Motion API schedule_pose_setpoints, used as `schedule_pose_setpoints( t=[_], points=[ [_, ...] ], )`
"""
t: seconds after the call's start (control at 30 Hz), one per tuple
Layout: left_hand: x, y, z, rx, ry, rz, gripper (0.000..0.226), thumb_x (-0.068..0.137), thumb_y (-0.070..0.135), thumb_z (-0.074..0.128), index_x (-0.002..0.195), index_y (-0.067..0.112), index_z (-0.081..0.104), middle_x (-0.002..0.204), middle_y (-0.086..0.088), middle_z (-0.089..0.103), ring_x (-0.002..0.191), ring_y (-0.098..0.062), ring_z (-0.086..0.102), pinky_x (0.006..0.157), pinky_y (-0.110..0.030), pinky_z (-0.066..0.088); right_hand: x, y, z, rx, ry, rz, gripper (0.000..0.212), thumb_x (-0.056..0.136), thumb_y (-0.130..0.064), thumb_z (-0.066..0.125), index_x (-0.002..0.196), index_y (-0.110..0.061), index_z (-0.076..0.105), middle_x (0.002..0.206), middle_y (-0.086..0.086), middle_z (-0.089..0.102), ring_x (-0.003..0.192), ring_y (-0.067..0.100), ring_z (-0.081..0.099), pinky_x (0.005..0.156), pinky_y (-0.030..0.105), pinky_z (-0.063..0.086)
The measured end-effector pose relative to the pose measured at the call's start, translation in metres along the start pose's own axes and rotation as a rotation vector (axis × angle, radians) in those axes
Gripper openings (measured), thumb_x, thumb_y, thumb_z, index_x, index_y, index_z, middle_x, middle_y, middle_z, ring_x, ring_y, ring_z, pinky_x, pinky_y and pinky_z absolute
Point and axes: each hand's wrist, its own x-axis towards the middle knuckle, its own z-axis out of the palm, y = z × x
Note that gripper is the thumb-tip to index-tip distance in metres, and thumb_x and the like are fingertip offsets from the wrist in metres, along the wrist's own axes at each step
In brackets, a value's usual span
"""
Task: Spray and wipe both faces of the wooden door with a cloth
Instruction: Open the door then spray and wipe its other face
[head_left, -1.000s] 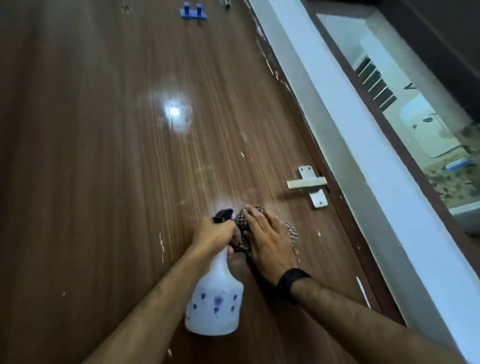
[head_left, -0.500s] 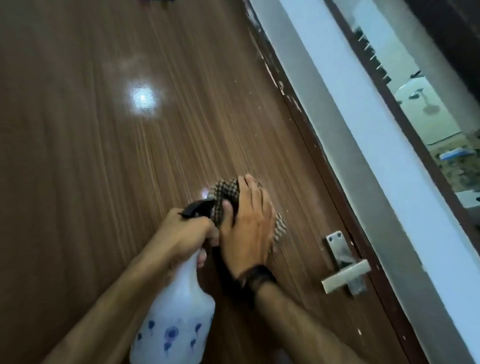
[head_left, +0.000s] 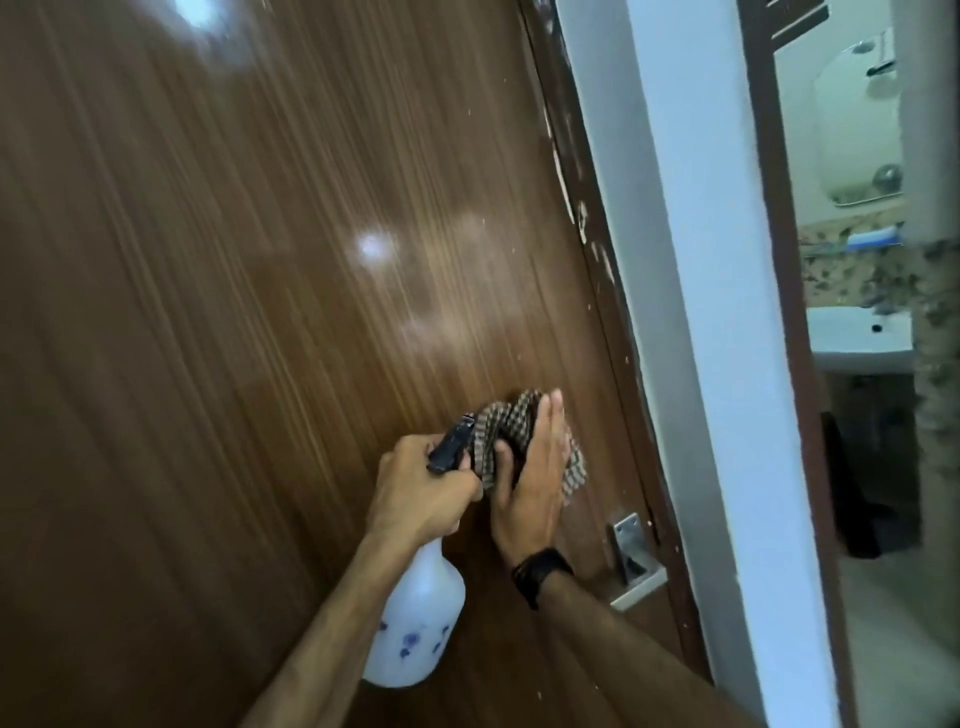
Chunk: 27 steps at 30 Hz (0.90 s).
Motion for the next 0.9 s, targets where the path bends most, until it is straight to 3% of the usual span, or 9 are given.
schedule_pose_setpoints(
  t=[0.17,0.27,0.37,0.57,0.73,0.83,0.9],
  points=[
    [0.011,0.061,-0.017,-0.045,-0.043,-0.094,0.012,0.085,0.006,0.071,0.077,0.012,0.065,0.062,-0.005,0.063,0.046,-0.014,0.056,0.05,-0.023,0.046,0.076,-0.025,-0.006,-0.096,-0.071,-0.047,0.061,0.097,0.004,0.045,0.154,-0.006,0.027,0.163,0.008,0.018,0.152,0.021,0.009,0.123,0.045,0.011],
    [0.022,0.091,-0.016,-0.1,-0.03,-0.126,0.012,0.087,0.006,0.068,0.077,0.013,0.065,0.066,-0.006,0.063,0.049,-0.016,0.057,0.055,-0.028,0.049,0.149,-0.04,-0.01,-0.146,-0.12,-0.09,0.057,0.101,-0.005,0.047,0.154,-0.008,0.027,0.164,0.007,0.018,0.152,0.02,0.009,0.123,0.044,0.013],
    [0.025,0.111,-0.008,-0.139,0.022,-0.149,0.013,0.088,0.006,0.067,0.077,0.013,0.066,0.066,-0.007,0.063,0.05,-0.018,0.057,0.056,-0.029,0.049,0.162,-0.03,-0.026,-0.208,-0.228,-0.252,0.06,0.102,-0.014,0.051,0.155,-0.01,0.023,0.164,0.006,0.014,0.153,0.02,0.006,0.124,0.042,0.01],
    [0.03,0.149,0.007,-0.204,0.146,-0.24,0.003,0.085,0.006,0.069,0.085,0.008,0.068,0.066,-0.01,0.065,0.048,-0.018,0.056,0.054,-0.028,0.048,0.191,-0.007,-0.053,-0.323,-0.486,-0.588,0.093,0.081,0.004,0.069,0.157,-0.015,0.018,0.166,0.003,0.008,0.153,0.022,0.006,0.124,0.043,0.007],
    [0.043,0.183,-0.01,-0.319,0.271,-0.271,0.008,0.086,0.004,0.069,0.08,0.009,0.067,0.059,-0.008,0.063,0.047,-0.022,0.056,0.058,-0.034,0.05,0.294,-0.071,-0.024,-0.267,-0.461,-0.614,0.084,0.087,0.005,0.063,0.157,-0.015,0.019,0.166,0.004,0.012,0.153,0.019,0.002,0.123,0.043,0.009],
    [0.049,0.199,-0.032,-0.332,0.309,-0.262,0.01,0.085,0.002,0.07,0.08,0.009,0.065,0.061,-0.008,0.064,0.05,-0.022,0.057,0.059,-0.034,0.05,0.302,-0.087,-0.017,-0.247,-0.494,-0.651,0.084,0.086,0.007,0.06,0.157,-0.014,0.019,0.166,0.004,0.01,0.153,0.02,0.0,0.123,0.044,0.007],
    [0.048,0.209,-0.05,-0.314,0.322,-0.248,0.007,0.087,0.004,0.068,0.085,0.01,0.066,0.068,-0.01,0.065,0.053,-0.021,0.057,0.058,-0.033,0.05,0.296,-0.085,-0.019,-0.247,-0.562,-0.779,0.088,0.083,0.008,0.059,0.157,-0.014,0.018,0.166,0.003,0.008,0.153,0.02,0.0,0.122,0.046,0.008]
  ],
)
